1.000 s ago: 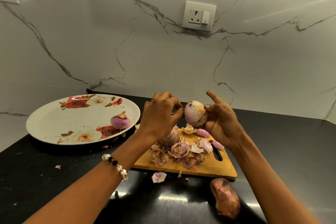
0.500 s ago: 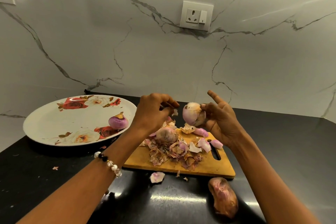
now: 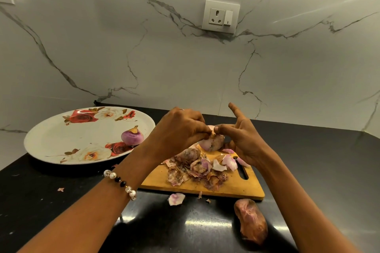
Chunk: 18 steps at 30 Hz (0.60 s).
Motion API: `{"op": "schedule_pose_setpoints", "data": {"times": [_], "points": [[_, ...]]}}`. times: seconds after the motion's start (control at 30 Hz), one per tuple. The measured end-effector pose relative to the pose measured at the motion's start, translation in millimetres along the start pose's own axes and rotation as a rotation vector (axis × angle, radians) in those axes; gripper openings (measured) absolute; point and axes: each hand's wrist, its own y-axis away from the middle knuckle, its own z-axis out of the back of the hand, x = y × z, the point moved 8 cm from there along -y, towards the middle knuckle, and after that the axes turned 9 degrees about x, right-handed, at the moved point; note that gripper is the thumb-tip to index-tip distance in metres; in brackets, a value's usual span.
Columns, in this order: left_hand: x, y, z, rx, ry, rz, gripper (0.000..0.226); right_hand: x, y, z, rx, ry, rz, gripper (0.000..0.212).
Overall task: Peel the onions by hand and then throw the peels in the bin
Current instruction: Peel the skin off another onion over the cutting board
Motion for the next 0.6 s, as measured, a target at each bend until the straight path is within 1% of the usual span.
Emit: {"op": "schedule_pose_setpoints", "data": {"times": [0.1, 0.17, 0.27, 0.37, 0.5, 0.6], "points": [[-3.6, 0.1, -2.7, 0.003, -0.066, -0.049, 0.02, -0.9, -0.8, -1.0, -0.005, 0.019, -0.013, 0.094], [-4.0, -0.2, -5.6, 0.018, -0.056, -0.056, 0.02, -1.2, -1.4, -0.6, -0.012, 0.026, -0.029, 0.096], [-1.9, 0.4, -8.6, 0.041, 0.005, -0.039, 0.021, -3.3, -1.3, -2.4, -0.019, 0.042, -0.046, 0.098], [2.7, 1.0, -9.4, 0.028, 0.073, -0.008, 0.024, -6.0, -2.8, 0.1, -0.054, 0.026, -0.064, 0.098], [11.5, 1.3, -11.8, 0.017, 0.198, 0.02, 0.02, -7.1, -4.0, 7.9, -0.112, 0.025, -0.073, 0.097], [14.6, 1.7, -12.7, 0.008, 0.221, 0.037, 0.018, -7.3, -3.2, 4.6, -0.089, 0.038, -0.086, 0.099]]}}
